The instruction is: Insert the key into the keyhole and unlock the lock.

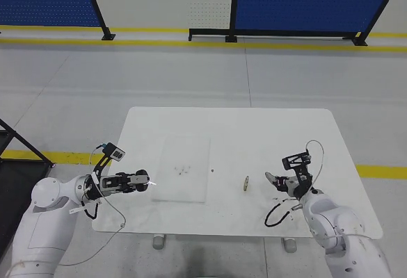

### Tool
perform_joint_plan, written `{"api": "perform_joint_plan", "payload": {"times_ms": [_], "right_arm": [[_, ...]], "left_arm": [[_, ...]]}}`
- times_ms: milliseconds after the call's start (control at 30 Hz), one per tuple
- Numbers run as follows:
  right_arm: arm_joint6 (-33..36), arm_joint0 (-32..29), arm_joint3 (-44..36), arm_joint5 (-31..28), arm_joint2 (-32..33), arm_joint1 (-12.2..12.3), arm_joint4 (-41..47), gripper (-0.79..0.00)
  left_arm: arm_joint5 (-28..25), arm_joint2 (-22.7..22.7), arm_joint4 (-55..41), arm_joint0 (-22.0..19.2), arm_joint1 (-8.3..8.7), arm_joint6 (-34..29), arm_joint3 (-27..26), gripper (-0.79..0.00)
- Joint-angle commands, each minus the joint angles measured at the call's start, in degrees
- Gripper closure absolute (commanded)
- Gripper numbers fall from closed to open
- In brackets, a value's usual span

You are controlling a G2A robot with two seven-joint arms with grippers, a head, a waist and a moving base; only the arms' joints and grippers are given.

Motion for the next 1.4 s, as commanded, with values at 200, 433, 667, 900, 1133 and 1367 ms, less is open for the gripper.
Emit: {"api": "perform_joint_plan", "payload": {"times_ms": [200, 433, 667, 900, 1133, 1367], "right_arm": [[16.08, 9.09, 0.74, 4.76, -6.53, -1.18, 3.10, -0.785], [27.34, 16.19, 4.79, 11.88, -12.68, -2.58, 3.93, -0.785], [29.03, 19.93, 8.27, 15.94, -16.52, -3.76, 4.63, -0.785], [29.03, 19.93, 8.27, 15.94, -16.52, -3.76, 4.63, -0.785], [30.10, 20.50, 9.55, 14.81, -17.48, -3.99, 5.59, -0.785], [41.55, 28.12, 13.56, 19.82, -22.24, -5.71, 7.08, -0.785]], "left_arm": [[0.00, 0.00, 0.00, 0.00, 0.00, 0.00, 0.00, 0.000], [0.00, 0.00, 0.00, 0.00, 0.00, 0.00, 0.00, 0.000], [0.00, 0.00, 0.00, 0.00, 0.00, 0.00, 0.00, 0.000], [0.00, 0.00, 0.00, 0.00, 0.00, 0.00, 0.00, 0.000], [0.00, 0.00, 0.00, 0.00, 0.00, 0.00, 0.00, 0.000], [0.00, 0.00, 0.00, 0.00, 0.00, 0.00, 0.00, 0.000]]}}
